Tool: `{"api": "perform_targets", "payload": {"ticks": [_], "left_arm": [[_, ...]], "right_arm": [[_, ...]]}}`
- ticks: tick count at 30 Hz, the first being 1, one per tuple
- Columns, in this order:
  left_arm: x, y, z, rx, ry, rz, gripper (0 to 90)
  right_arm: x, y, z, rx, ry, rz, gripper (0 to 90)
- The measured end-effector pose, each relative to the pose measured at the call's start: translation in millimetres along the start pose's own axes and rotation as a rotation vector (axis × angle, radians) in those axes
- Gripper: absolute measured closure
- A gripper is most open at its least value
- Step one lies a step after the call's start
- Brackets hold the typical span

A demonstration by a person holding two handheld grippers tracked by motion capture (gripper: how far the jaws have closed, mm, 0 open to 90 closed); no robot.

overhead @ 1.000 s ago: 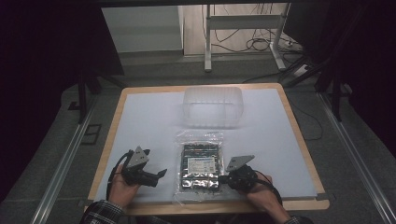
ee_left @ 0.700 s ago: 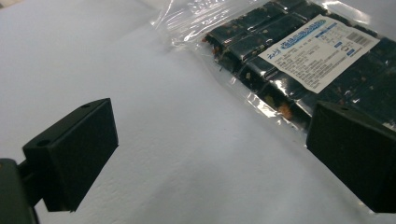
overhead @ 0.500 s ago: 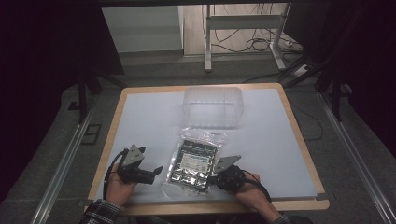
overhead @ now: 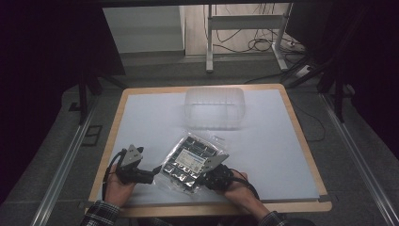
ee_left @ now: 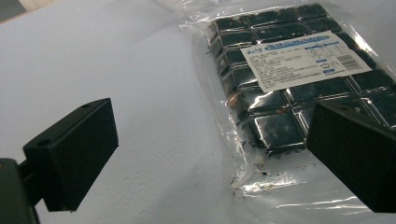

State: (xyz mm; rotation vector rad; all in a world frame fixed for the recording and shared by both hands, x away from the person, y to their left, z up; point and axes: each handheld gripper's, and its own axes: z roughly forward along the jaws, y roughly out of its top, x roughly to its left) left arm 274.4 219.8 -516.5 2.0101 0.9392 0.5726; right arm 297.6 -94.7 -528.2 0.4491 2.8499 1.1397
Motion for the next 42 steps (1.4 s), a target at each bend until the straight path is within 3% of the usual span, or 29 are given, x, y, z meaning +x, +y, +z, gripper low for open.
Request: {"api": "perform_targets", "payload": {"ticks": [15, 18, 24, 36, 42], "left_arm": [[2.0, 0.1, -0.5, 0.005, 0.010, -0.001, 2.2], [2.7, -0.1, -1.1, 0.003, 0.010, -0.004, 2.3], [2.9, -0.5, -1.3, 0.003, 0.009, -0.004, 2.4], [1.9, -0.5, 0.0, 0.010, 0.005, -0.003, 2.4], [1.5, -0.6, 0.9, 0.017, 0.003, 0.002, 2.5]], "right_arm": [[6.5, 21.1, 26.2, -0.016, 0.052, 0.007, 89.2], [7.3, 23.4, 26.1, -0.005, 0.047, -0.011, 88.6], [2.1, 23.4, 19.1, -0.016, 0.040, 0.010, 84.3], [-26.3, 22.1, -10.8, -0.050, -0.080, 0.045, 72.3], [-41.8, 19.9, -23.0, -0.067, -0.127, 0.098, 64.9]]}}
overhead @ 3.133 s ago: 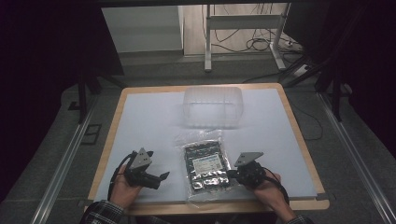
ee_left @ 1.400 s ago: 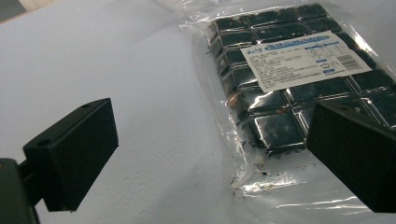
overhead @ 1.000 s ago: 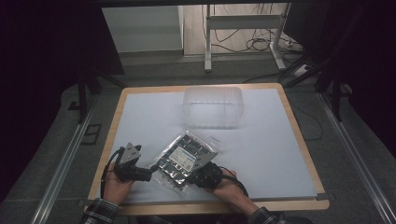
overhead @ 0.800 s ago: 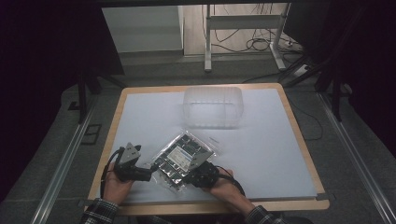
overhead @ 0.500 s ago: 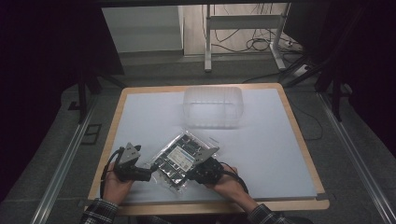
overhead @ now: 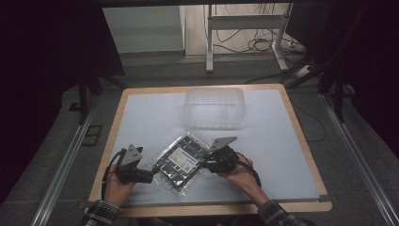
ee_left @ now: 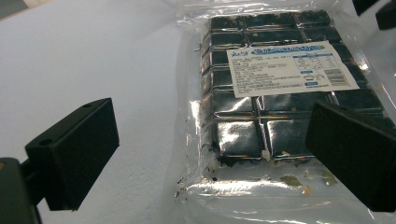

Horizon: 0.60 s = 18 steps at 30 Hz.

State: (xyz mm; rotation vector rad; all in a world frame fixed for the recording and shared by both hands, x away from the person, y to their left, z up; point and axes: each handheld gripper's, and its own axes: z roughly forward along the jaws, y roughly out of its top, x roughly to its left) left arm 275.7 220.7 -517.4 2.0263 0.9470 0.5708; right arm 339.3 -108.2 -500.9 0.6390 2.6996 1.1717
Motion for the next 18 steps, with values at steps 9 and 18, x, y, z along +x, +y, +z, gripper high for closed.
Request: {"api": "perform_targets", "payload": {"ticks": [9, 18], "left_arm": [[-0.3, 0.0, 0.6, 0.002, -0.001, 0.003, 2.6], [-0.9, 0.2, 1.1, 0.011, -0.004, 0.014, 2.8]], "right_arm": [[-17.6, 0.9, -9.1, -0.012, -0.041, 0.019, 57.1], [-41.5, 3.5, -17.1, -0.027, -0.091, 0.052, 52.7]]}}
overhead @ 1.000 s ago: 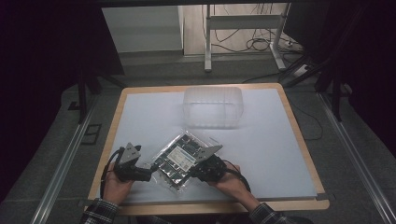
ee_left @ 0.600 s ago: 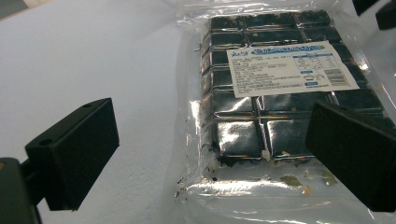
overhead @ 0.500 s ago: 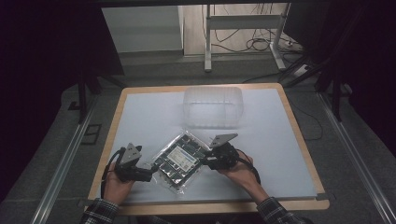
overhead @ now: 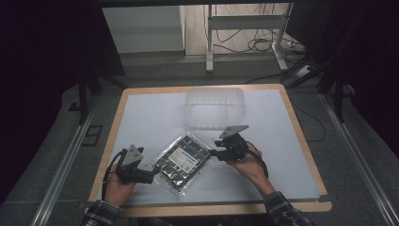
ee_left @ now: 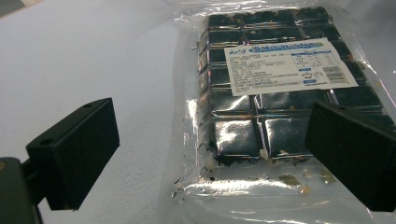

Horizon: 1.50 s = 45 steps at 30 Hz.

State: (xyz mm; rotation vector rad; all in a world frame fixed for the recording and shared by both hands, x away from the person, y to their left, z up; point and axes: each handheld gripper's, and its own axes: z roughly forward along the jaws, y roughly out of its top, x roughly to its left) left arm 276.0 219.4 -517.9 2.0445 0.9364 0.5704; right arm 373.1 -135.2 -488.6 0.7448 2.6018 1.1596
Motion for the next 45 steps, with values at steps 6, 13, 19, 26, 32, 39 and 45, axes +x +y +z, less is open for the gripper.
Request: {"api": "perform_targets", "payload": {"ticks": [6, 13, 19, 26, 32, 39, 45], "left_arm": [[-0.2, 0.0, 0.1, 0.001, 0.000, -0.001, 2.8], [-0.7, -0.1, 0.4, 0.001, 0.002, 0.001, 2.8], [-0.9, -0.1, 0.5, 0.002, 0.003, 0.002, 2.8], [-1.5, 0.1, 0.7, 0.005, 0.002, 0.005, 2.8], [-1.8, 0.2, 0.9, 0.006, 0.001, 0.007, 2.9], [-2.3, 0.2, 1.3, 0.006, 0.001, 0.011, 2.9], [-2.4, 0.3, 1.3, 0.006, 0.001, 0.011, 2.9]], "right_arm": [[-13.9, 5.1, 0.2, -0.018, -0.024, 0.004, 49.1], [-24.3, 14.3, 8.3, -0.024, -0.026, 0.002, 43.8], [-32.6, 19.5, 16.2, -0.024, -0.027, 0.017, 38.2], [-41.0, 13.2, 22.4, -0.017, -0.014, 0.032, 37.1], [-45.8, 5.6, 31.5, 0.003, 0.015, 0.048, 36.9], [-44.3, 0.1, 43.0, 0.052, 0.055, 0.038, 44.1], [-37.3, 0.9, 44.5, 0.057, 0.072, 0.021, 56.3]]}}
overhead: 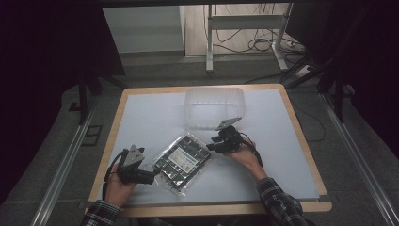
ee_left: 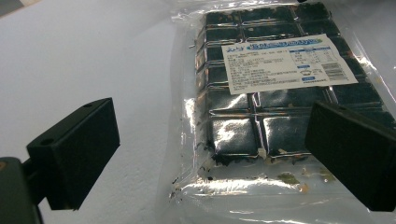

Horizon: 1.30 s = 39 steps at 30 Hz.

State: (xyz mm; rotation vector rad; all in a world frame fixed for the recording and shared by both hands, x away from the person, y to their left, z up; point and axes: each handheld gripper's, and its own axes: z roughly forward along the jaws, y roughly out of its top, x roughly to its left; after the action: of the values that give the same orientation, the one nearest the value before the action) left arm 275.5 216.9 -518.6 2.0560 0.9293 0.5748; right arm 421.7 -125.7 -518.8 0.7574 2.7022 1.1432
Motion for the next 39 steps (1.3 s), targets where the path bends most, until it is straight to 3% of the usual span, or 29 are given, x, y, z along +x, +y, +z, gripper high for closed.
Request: {"api": "perform_targets", "payload": {"ticks": [7, 13, 20, 23, 30, 35, 39], "left_arm": [[-0.3, 0.1, 0.3, 0.001, 0.001, 0.001, 2.9], [-1.1, 0.2, 0.6, -0.001, -0.001, 0.000, 2.9], [-1.2, 0.3, 0.6, -0.004, 0.000, -0.002, 2.9], [-1.1, 0.4, 0.0, -0.005, 0.002, 0.000, 2.9], [-1.0, 0.8, -1.5, -0.013, 0.007, 0.005, 3.0], [-0.9, 1.0, -2.5, -0.020, 0.008, 0.006, 3.0], [-0.5, 1.1, -3.3, -0.026, 0.008, 0.006, 3.0]], "right_arm": [[6.5, 2.0, -2.8, -0.034, 0.036, 0.011, 67.2], [10.0, -1.2, 5.8, 0.023, 0.028, 0.008, 73.9], [10.0, -1.6, 7.3, 0.031, 0.021, 0.046, 88.1], [12.1, 0.2, 6.4, 0.036, 0.007, 0.054, 88.8], [11.9, 4.8, -3.6, 0.024, 0.027, 0.093, 89.0], [11.7, 11.1, -16.7, -0.013, 0.063, 0.124, 89.0], [15.1, 18.3, -28.5, -0.046, 0.079, 0.120, 89.0]]}}
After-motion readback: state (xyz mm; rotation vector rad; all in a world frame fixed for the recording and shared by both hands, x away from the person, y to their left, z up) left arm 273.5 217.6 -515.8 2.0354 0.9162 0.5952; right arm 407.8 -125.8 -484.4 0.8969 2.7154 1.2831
